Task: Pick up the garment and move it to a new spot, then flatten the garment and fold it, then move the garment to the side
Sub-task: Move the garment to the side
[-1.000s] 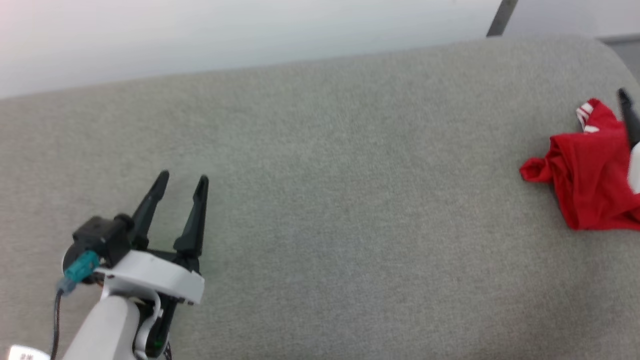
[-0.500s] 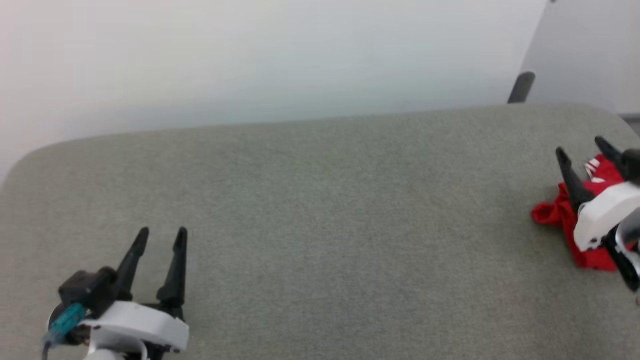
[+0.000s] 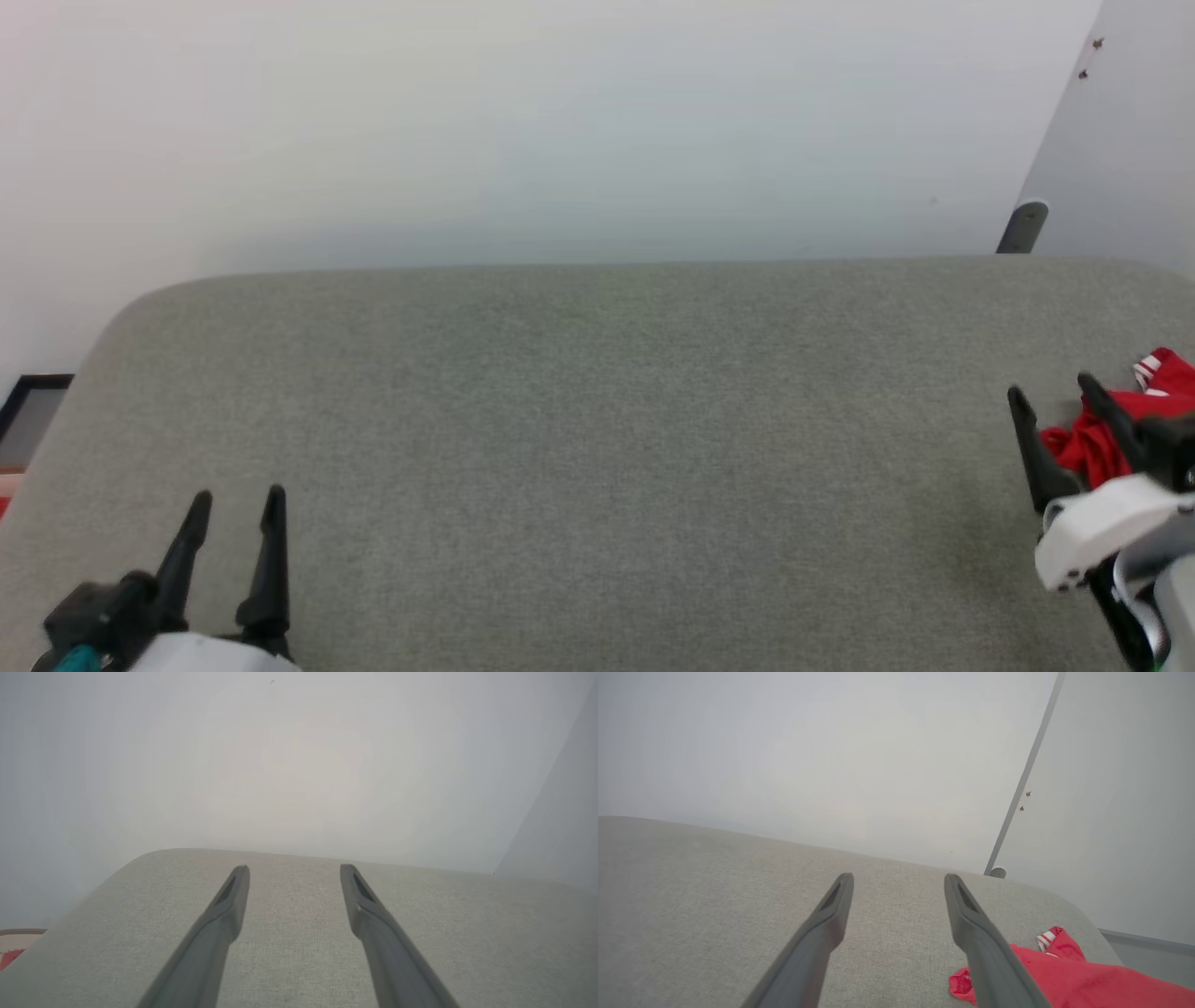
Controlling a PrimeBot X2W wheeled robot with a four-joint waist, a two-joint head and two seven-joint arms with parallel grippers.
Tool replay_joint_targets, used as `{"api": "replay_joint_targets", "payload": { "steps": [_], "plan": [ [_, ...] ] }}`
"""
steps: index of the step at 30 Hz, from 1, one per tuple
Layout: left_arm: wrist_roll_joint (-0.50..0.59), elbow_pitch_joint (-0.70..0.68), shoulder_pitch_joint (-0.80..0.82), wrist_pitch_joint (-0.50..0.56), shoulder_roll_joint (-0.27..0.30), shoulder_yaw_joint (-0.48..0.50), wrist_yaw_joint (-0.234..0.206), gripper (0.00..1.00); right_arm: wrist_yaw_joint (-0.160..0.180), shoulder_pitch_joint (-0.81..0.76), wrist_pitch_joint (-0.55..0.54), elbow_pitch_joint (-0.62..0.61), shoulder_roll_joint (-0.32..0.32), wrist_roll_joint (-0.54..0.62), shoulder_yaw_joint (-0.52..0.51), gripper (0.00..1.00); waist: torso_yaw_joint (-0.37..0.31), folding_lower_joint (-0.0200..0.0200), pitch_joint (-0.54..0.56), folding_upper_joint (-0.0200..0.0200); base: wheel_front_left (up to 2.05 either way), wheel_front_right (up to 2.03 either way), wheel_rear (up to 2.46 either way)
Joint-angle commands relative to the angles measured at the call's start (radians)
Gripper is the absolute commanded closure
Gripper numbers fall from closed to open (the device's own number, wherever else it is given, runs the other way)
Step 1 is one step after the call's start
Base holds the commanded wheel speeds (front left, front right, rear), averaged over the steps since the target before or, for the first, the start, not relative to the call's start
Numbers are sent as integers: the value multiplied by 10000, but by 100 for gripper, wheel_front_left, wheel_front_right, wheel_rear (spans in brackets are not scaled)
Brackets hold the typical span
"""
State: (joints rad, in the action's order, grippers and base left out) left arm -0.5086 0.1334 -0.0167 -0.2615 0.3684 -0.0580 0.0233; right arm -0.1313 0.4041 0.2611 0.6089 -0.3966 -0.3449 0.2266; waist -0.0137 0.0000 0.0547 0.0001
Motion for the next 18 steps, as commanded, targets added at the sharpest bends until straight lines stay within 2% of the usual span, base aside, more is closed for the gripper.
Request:
{"api": "replay_joint_targets", "payload": {
  "steps": [1,10,18],
  "plan": [
    [92,-77,-228,-38,-10,122,-19,0,11,-424,40,-264,146,163,-267,0,110,0,110,-1,0,0,0],
    [299,-227,-906,-39,-289,736,393,0,11,-2092,40,-1436,837,746,-1113,0,297,0,248,-1,0,0,0],
    [567,-21,-1140,-39,-393,893,779,0,11,-2951,39,-2173,1115,984,-1533,0,423,0,346,-1,0,0,0]
  ]
}}
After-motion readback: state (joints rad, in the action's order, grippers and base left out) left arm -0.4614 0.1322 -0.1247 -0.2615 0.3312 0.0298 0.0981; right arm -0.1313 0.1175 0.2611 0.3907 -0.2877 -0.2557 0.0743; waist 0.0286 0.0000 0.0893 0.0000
